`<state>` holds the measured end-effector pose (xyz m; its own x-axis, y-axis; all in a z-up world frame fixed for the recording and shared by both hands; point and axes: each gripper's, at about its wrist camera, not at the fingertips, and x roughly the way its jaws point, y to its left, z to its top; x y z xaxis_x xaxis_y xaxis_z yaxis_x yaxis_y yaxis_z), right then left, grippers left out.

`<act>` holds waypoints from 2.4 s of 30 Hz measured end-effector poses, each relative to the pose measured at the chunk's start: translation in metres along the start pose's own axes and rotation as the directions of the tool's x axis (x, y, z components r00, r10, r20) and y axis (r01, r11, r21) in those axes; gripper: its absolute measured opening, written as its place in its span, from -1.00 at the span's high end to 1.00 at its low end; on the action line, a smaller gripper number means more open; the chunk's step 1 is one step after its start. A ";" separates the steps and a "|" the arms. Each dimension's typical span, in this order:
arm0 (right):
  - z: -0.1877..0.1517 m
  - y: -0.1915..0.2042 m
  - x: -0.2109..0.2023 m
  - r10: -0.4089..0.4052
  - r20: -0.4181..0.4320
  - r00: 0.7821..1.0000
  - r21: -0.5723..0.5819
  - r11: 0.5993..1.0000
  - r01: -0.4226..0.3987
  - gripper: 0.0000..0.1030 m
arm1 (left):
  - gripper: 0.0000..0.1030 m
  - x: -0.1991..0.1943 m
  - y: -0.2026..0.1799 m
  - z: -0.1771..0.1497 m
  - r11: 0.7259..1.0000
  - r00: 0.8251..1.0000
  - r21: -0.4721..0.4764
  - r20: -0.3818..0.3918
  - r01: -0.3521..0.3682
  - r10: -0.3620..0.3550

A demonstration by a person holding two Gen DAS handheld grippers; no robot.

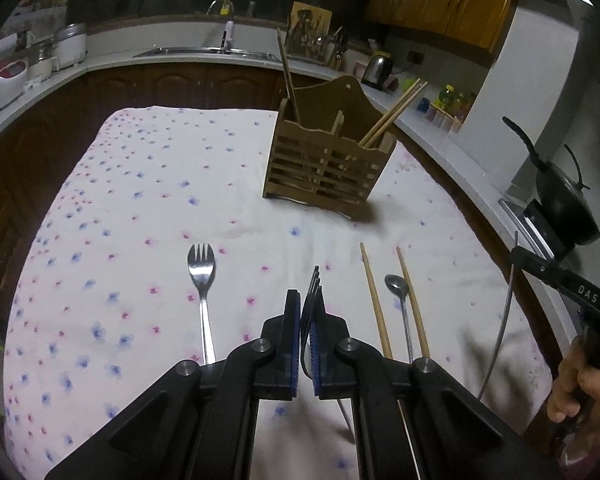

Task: Organize utensils
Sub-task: 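Lift the held chopstick and fork and lower them into the wooden holder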

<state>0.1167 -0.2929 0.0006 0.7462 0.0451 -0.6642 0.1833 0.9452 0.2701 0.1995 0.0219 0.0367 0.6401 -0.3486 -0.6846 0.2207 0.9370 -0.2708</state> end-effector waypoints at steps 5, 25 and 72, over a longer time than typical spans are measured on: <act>0.000 0.005 -0.011 0.010 0.022 1.000 -0.006 1.000 -0.010 0.92 | 0.95 -0.014 0.000 -0.004 1.000 1.000 0.008 0.021 -0.003 0.003; 0.023 0.025 -0.054 0.047 0.184 0.982 -0.028 0.999 -0.043 0.92 | 0.95 -0.065 0.010 0.002 1.000 0.984 -0.015 0.178 -0.005 0.007; 0.153 0.027 -0.004 0.119 0.406 0.906 -0.060 0.993 -0.104 0.91 | 0.94 0.011 0.047 0.130 0.999 0.900 -0.050 0.435 0.004 0.018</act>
<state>0.2172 -0.3169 0.1173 0.9579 0.0222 -0.2864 0.0663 0.9530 0.2956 0.3126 0.0654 0.1047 0.9004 -0.2874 -0.3266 0.1864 0.9332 -0.3073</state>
